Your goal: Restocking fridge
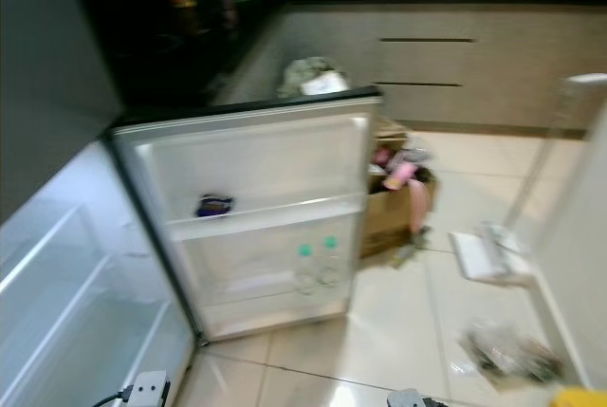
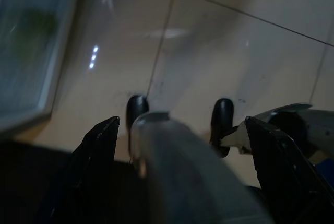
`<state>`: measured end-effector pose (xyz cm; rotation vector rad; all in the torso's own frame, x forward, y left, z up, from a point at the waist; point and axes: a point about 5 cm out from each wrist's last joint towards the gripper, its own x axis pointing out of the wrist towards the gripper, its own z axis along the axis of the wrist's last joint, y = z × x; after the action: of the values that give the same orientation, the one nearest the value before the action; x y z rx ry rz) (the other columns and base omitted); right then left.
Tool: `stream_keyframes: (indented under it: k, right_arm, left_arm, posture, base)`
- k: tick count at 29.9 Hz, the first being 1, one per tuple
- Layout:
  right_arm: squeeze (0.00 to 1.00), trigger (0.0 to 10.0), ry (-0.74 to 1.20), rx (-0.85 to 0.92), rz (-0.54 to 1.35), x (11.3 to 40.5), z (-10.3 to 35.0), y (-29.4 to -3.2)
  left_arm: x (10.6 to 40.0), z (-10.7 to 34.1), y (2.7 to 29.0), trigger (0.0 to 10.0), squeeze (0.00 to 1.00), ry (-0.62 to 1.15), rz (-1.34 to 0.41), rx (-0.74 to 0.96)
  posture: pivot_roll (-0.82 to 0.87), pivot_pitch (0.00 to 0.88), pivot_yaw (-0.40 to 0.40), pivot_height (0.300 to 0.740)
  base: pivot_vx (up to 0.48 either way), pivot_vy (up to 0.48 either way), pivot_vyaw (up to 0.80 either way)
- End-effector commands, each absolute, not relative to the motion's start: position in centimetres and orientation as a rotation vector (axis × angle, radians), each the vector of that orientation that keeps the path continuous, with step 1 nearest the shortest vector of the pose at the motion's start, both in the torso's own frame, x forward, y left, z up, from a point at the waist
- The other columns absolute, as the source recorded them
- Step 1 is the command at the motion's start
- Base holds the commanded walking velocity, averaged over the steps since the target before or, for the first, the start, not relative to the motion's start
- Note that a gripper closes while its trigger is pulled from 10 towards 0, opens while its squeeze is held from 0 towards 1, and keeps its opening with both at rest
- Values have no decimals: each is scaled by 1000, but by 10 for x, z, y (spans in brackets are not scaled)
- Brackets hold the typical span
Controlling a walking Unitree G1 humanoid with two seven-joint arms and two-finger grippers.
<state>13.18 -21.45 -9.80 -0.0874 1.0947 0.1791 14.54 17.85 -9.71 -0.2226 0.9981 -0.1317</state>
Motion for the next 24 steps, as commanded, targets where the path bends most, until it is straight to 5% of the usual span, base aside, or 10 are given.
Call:
stream_keyframes:
  k: [1,14,24]
  right_arm:
    - [0,10000,1093,-81,177,131,-98,-214]
    - [0,10000,1110,-117,148,130,-99,-218]
    - [0,10000,1111,-112,145,129,-99,-217]
  left_arm:
    - [145,-97,184,10000,0,1005,-127,-195]
    - [147,-96,182,10000,0,992,-176,-192]
    - [145,-96,180,10000,0,996,-189,-187]
  posture:
    - [-97,0,9,740]
    - [-99,0,11,740]
    - [-100,0,13,740]
  base:
    - [0,0,763]
    - [0,0,59]
    - [255,0,0]
